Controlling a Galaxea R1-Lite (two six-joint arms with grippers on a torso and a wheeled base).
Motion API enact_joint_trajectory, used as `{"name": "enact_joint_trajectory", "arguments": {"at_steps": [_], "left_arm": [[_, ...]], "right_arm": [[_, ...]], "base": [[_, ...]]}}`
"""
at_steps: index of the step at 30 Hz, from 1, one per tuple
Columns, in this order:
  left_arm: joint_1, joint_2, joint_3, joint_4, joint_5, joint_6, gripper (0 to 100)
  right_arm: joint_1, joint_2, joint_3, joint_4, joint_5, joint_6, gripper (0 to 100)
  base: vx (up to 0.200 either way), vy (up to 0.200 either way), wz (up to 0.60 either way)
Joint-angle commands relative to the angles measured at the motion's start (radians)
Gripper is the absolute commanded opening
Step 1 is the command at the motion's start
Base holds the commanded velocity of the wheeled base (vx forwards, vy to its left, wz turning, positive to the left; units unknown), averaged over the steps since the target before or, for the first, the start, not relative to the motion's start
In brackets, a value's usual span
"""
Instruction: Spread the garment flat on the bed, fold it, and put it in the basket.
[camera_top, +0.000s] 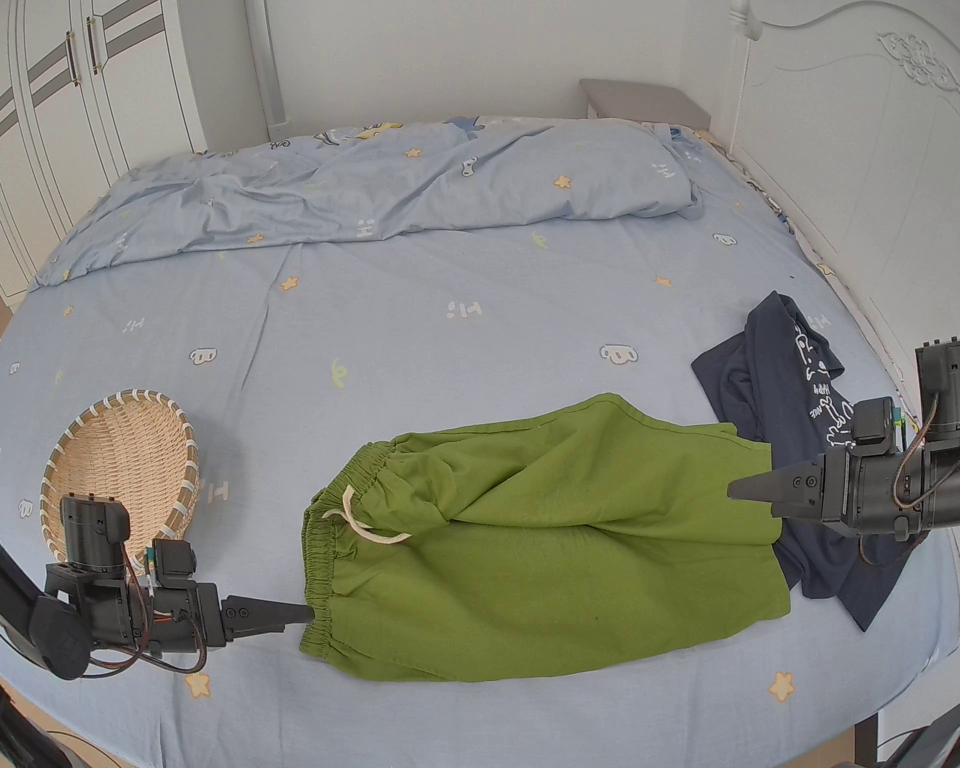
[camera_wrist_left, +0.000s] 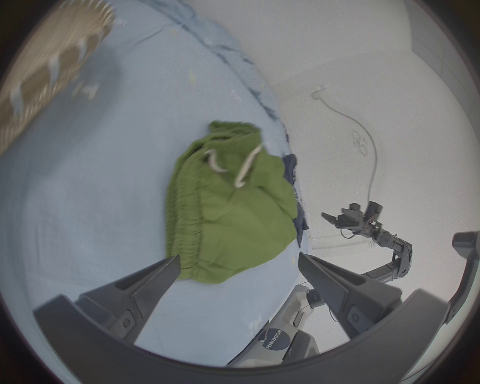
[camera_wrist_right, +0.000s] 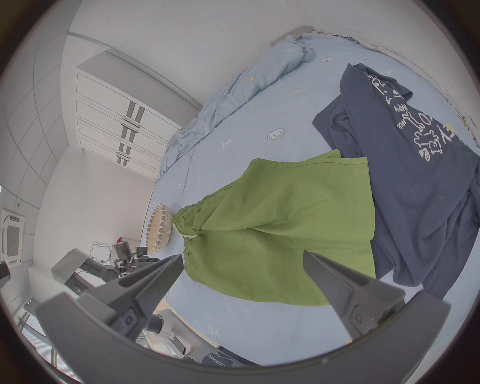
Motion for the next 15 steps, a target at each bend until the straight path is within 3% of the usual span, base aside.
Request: {"name": "enact_joint_trajectory", "arguments": {"at_steps": [1,6,15], "left_arm": [[0.035,0.175,0.014,-0.040,-0.016,0.023,100],[0.028,0.186,0.000,-0.040,-0.016,0.020,100],[-0.058,0.236,-0.048,-0.040,-0.014,-0.057,100]], "right_arm": [[0.002,-0.021,0.028,-0.011,-0.001,-0.001,100],[0.002,-0.021,0.030,-0.011,0.001,-0.001,100],[0.002,-0.021,0.030,-0.011,0.001,-0.001,100]], "base": [[0.000,0.000,0.00],[0.000,0.000,0.00],[0.000,0.000,0.00]]}}
